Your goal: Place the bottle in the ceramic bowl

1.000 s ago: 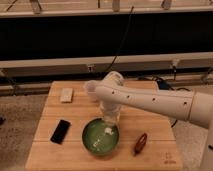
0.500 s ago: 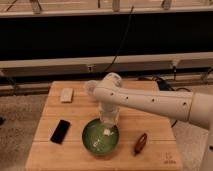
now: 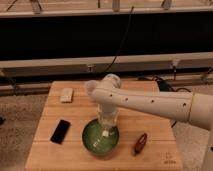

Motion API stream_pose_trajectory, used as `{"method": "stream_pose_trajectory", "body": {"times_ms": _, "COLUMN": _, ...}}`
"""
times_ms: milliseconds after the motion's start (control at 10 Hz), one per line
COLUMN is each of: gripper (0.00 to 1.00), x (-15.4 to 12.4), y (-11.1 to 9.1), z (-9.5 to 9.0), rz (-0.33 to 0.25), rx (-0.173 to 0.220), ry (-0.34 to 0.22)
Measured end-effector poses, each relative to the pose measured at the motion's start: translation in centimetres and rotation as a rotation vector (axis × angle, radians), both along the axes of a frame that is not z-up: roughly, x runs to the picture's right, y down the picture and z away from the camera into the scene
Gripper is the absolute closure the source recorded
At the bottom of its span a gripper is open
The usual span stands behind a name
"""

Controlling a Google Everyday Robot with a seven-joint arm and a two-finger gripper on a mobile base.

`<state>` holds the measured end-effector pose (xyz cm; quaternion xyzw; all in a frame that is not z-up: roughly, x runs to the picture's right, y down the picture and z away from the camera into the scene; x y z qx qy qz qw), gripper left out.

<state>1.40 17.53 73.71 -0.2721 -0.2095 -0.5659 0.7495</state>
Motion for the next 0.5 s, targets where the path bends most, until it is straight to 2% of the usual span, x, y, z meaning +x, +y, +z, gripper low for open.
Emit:
{"method": "stream_pose_trajectory", "body": {"times_ms": 100, "gripper": 0.98, "x": -0.09, "y": 0.10, "z": -0.04, "rz": 0.001, "rx": 0.001, "ry": -0.004}}
{"method": "stream_pose_trajectory", "body": {"times_ms": 200, "gripper": 0.92, "x": -0.20, "y": 0.22, "z": -0.10, "rz": 0.002, "rx": 0.001, "ry": -0.009}}
{"method": "stream_pose_trajectory", "body": {"times_ms": 500, "gripper": 0.63, "x": -0.41, "y": 0.45, "z": -0.22, "rz": 0.002, "rx": 0.004, "ry": -0.022}}
